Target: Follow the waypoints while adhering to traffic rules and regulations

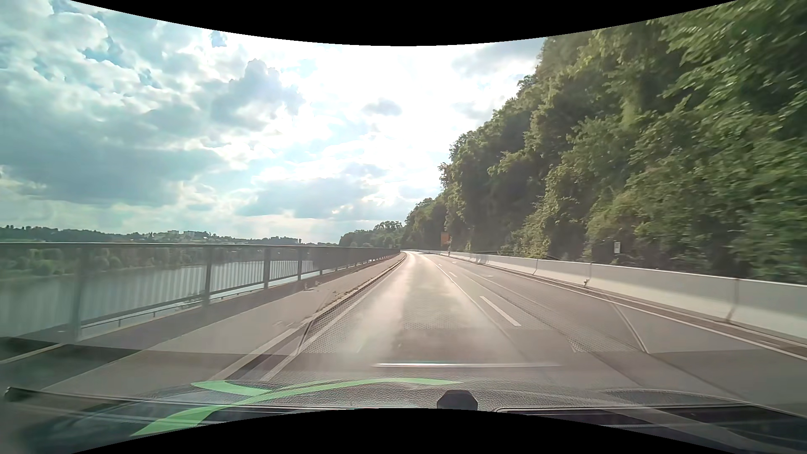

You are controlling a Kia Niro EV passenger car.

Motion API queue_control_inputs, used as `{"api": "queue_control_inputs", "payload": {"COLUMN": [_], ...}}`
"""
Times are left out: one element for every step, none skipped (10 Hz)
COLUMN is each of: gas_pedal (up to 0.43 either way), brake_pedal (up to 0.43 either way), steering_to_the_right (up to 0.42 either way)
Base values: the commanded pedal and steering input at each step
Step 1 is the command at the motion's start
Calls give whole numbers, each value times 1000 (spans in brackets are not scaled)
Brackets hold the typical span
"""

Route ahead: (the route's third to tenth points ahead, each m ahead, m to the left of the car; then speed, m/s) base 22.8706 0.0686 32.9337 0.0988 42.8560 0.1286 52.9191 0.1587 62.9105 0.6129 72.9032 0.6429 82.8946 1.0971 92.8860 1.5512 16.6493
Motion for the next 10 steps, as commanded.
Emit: {"api": "queue_control_inputs", "payload": {"gas_pedal": [197, 197, 197, 197, 197, 197, 197, 197, 197, 197], "brake_pedal": [0, 0, 0, 0, 0, 0, 0, 0, 0, 0], "steering_to_the_right": [-3, -4, -4, -4, -4, -4, -4, -4, -4, -4]}}
